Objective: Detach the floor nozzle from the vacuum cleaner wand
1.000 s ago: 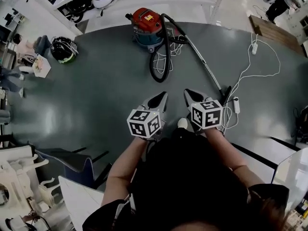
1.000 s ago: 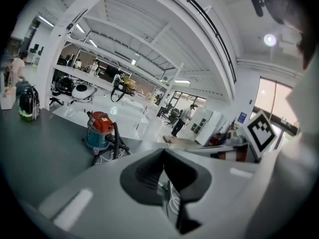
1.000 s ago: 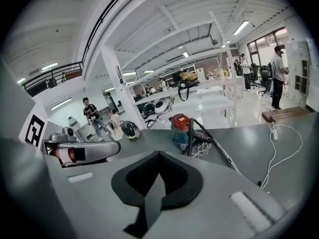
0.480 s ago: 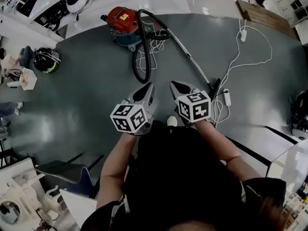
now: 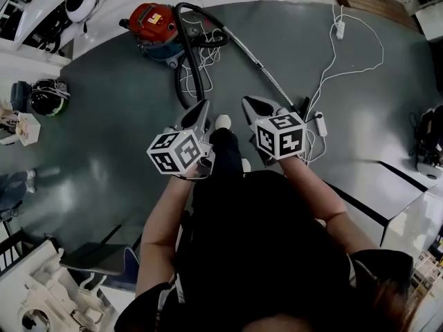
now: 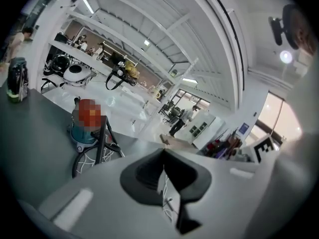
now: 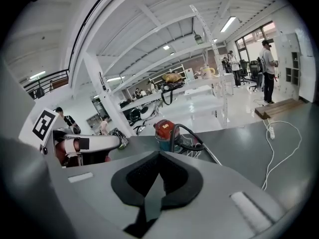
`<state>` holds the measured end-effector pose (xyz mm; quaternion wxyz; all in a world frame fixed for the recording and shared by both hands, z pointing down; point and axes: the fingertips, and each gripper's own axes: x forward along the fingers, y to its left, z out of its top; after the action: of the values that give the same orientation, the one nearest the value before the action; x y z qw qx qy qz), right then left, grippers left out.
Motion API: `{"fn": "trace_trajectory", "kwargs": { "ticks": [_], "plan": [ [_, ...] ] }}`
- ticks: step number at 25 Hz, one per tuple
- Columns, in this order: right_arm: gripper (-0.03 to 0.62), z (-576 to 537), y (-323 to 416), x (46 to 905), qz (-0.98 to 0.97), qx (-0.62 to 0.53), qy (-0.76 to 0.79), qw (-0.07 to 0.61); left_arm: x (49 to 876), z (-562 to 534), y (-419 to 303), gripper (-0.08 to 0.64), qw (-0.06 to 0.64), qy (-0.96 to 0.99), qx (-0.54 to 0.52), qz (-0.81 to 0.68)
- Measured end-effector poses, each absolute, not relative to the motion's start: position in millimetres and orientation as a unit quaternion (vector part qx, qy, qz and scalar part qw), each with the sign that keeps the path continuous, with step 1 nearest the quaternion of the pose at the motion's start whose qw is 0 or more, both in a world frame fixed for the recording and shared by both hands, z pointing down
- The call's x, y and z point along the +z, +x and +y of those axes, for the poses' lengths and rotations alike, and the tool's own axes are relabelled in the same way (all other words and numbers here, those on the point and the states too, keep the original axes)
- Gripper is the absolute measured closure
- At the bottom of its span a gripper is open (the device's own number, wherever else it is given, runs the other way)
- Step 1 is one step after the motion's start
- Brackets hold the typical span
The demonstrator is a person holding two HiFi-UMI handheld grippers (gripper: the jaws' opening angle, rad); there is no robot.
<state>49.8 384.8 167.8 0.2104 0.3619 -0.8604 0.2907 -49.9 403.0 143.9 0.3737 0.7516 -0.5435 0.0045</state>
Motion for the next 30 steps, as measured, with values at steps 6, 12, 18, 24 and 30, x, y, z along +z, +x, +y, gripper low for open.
{"fn": "trace_trajectory", "kwargs": {
  "ticks": [6,12,18,24,30],
  "plan": [
    [0.595,322,35,171,-0.847,0.302,0.382,0.213,155,335,-67,0.549,0.377,0.758,0.031,-0.532],
    [0.595,264,6,175,-0.838,0.309,0.392,0.22,168,276,-91,0.549,0.397,0.759,0.046,-0.514],
    [0.595,219,-12,184,-0.828,0.314,0.404,0.231,178,229,-109,0.549,0.405,0.765,0.061,-0.497],
    [0.594,197,-15,192,-0.821,0.315,0.409,0.245,182,204,-115,0.549,0.408,0.769,0.048,-0.49],
    [0.594,166,-13,190,-0.821,0.311,0.415,0.239,184,177,-125,0.549,0.393,0.767,0.064,-0.503]
  ]
}}
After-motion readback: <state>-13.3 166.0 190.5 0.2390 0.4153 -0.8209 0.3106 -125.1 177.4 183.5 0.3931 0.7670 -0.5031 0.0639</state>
